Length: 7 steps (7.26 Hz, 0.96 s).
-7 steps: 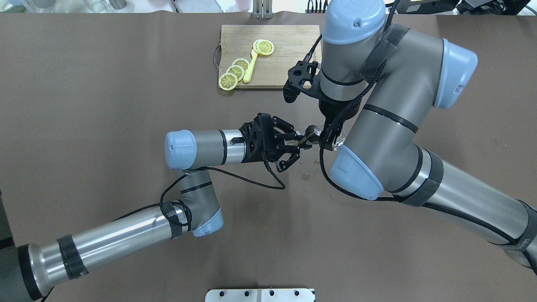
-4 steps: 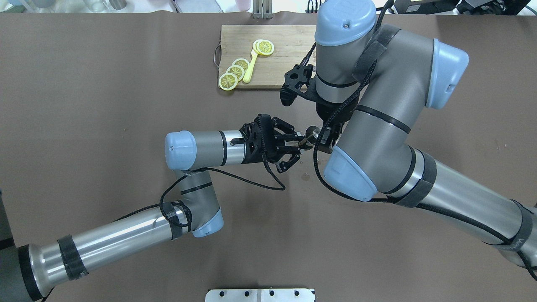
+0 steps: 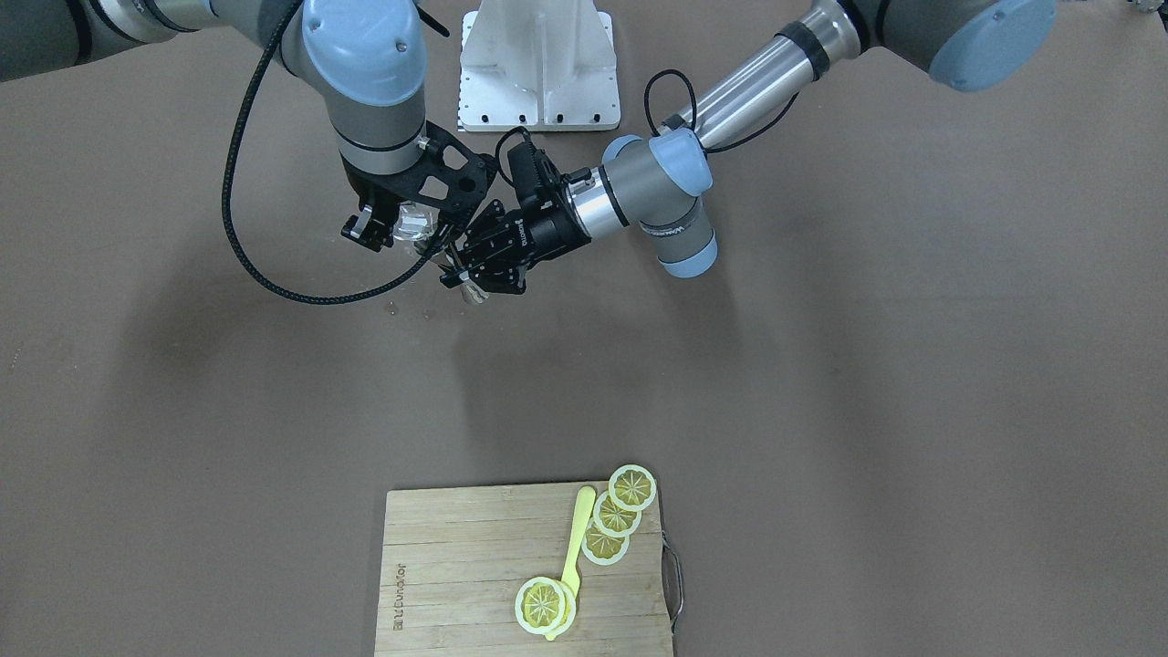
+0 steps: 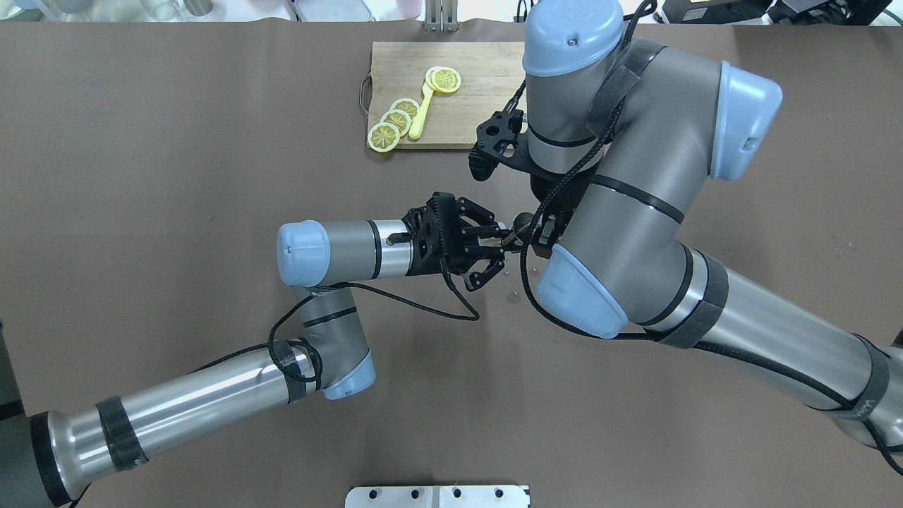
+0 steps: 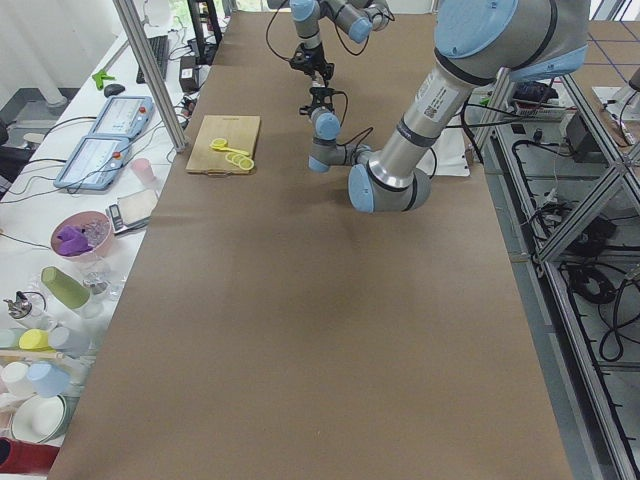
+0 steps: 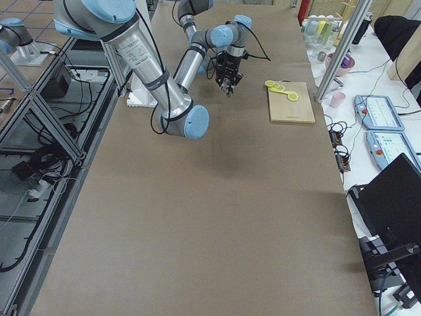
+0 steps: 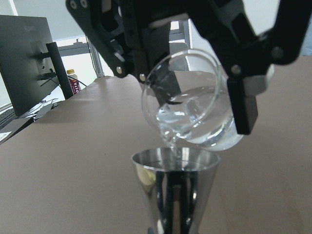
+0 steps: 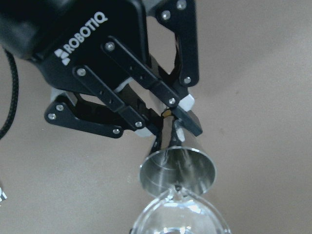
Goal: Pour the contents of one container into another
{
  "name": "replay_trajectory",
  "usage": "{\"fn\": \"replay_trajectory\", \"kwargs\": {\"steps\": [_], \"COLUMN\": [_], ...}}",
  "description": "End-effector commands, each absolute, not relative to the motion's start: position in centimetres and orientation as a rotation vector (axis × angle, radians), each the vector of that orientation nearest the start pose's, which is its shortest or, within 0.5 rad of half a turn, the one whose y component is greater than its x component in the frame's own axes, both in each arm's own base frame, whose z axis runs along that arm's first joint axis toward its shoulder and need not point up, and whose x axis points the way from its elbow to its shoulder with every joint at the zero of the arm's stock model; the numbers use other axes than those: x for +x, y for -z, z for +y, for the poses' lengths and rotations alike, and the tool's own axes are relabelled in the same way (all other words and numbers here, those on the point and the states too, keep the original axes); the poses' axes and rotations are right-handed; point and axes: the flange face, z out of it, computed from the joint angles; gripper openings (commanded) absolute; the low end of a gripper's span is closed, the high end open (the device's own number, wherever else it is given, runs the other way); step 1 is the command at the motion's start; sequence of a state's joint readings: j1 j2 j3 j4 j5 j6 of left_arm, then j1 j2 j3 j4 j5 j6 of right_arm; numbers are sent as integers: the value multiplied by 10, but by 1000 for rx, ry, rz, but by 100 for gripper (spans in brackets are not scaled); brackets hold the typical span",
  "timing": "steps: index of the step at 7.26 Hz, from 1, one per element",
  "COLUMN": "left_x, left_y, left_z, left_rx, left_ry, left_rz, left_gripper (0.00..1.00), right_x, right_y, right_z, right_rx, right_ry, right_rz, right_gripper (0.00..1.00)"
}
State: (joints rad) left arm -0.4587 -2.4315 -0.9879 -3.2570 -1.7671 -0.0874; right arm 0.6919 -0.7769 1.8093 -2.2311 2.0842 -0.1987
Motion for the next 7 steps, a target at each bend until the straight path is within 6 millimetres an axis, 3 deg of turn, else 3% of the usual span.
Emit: {"fn": "replay_trajectory", "kwargs": {"steps": [1, 5, 7], "left_x": [623, 623, 623], "left_y": [-203, -202, -202], "left_z": [-435, -434, -434], "left_rx": [1620, 1624, 1624], "left_ry": [-848, -847, -847], "left_rz": [1271, 1274, 1274], "left_gripper": [0, 0, 0], "right_x": [-431, -440, -436], "right_y": [-164, -163, -161], "right_z": [-467, -474, -472], "right_rx": [174, 164, 163], "right_ry": [1135, 1144, 1154], "right_rz": [-623, -609, -606], "right_gripper": [0, 0, 0]}}
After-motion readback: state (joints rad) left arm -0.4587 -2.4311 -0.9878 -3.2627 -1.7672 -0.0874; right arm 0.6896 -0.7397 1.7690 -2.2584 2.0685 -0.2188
